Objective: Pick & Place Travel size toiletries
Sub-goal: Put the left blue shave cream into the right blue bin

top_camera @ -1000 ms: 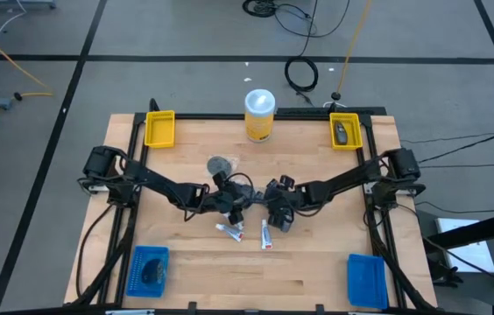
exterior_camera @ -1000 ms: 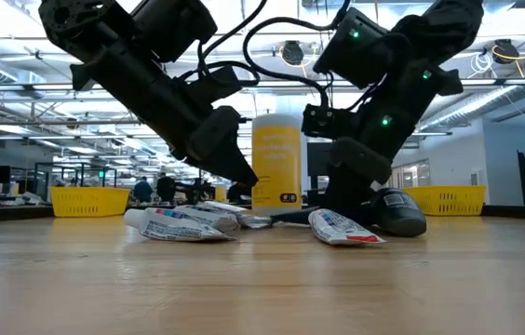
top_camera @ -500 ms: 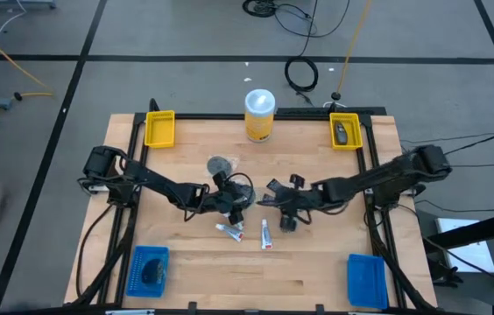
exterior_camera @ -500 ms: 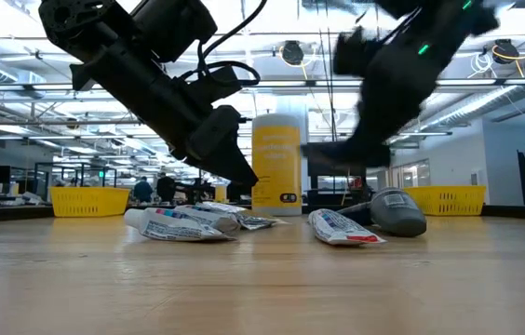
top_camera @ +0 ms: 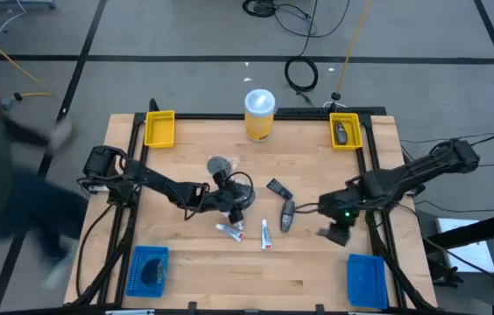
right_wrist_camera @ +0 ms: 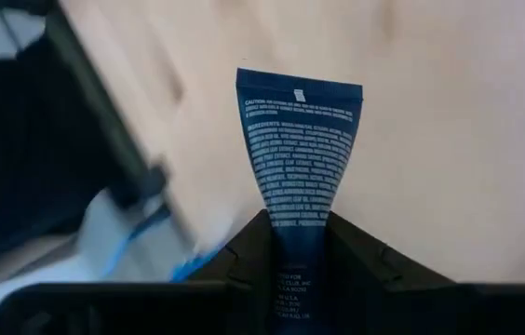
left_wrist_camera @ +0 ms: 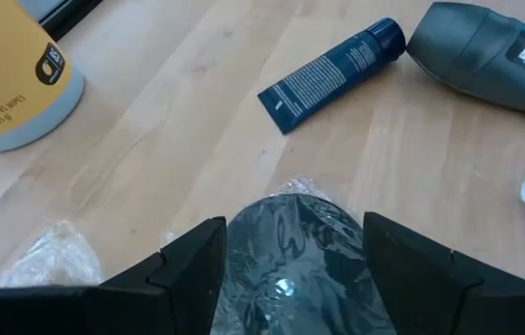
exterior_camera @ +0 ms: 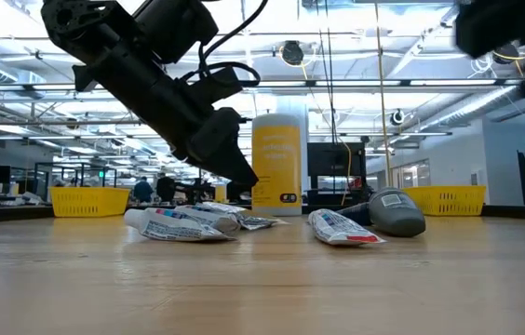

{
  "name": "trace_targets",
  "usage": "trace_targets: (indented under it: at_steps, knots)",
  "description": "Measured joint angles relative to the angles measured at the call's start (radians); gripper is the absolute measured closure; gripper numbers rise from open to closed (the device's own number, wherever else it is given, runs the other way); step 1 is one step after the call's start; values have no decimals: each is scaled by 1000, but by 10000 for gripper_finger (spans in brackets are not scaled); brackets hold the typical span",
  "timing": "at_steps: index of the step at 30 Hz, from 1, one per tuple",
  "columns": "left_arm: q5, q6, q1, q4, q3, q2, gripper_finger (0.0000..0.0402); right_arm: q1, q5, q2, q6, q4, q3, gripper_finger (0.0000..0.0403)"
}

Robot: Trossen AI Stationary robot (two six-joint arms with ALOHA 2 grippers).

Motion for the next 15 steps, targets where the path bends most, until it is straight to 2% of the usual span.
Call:
trace_targets:
  at_steps: [6, 11, 15]
  knots:
    - [0, 55, 21, 13, 0, 0, 151, 130, -175, -7, 318, 3, 0, 334]
    - [0, 93, 42, 30, 0, 0, 151, 214, -260, 8, 575, 144, -44, 331]
    - [0, 125, 55, 30, 0, 0, 151, 264, -334, 33, 716, 283, -112, 331]
